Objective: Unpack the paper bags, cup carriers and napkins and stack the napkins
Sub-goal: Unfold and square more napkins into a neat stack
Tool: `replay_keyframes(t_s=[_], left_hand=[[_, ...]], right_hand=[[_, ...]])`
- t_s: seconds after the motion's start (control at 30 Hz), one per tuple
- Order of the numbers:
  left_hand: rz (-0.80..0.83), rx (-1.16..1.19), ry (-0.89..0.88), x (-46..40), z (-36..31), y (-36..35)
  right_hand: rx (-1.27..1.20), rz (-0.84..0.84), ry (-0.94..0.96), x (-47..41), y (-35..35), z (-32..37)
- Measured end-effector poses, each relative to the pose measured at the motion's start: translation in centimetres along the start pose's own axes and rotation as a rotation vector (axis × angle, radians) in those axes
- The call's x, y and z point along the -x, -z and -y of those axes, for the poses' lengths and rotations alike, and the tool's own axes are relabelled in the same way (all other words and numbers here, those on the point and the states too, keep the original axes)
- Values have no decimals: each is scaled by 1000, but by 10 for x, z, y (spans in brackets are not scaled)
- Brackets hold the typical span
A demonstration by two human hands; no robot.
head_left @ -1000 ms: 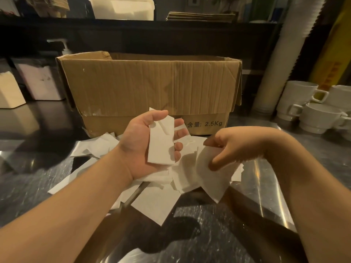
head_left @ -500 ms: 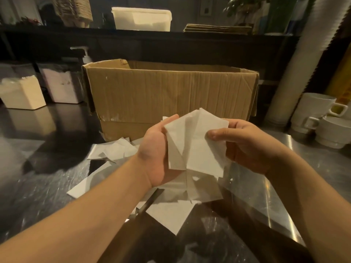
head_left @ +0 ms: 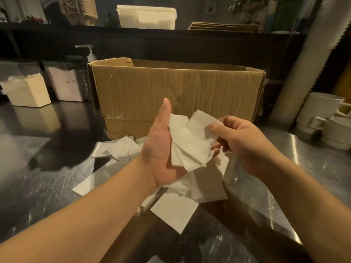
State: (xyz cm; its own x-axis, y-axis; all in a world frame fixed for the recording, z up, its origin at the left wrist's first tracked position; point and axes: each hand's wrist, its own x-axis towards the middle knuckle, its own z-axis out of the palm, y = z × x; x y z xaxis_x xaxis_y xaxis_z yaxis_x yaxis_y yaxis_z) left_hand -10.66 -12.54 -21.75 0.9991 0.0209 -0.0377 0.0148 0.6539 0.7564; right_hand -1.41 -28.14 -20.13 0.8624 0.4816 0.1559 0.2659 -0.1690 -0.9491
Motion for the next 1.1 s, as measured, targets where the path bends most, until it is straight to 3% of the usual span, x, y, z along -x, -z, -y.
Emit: replay_keyframes(t_s=[0.27, 0.43, 0.63, 0.83, 1.1], left_hand=[[-22, -46, 197, -9, 6, 9], [-77, -217, 184, 0, 2, 1], [-32, -224, 225, 5, 2, -2], [76, -237, 273, 2, 4, 1], [63, -207, 214, 0, 3, -4]], right_hand=[[-161, 397, 25, 4, 19, 6], [21, 288, 68, 7, 6, 4], [66, 216, 128, 11, -2, 5], [116, 262, 207, 15, -5, 6], [73, 289, 300, 15, -2, 5]])
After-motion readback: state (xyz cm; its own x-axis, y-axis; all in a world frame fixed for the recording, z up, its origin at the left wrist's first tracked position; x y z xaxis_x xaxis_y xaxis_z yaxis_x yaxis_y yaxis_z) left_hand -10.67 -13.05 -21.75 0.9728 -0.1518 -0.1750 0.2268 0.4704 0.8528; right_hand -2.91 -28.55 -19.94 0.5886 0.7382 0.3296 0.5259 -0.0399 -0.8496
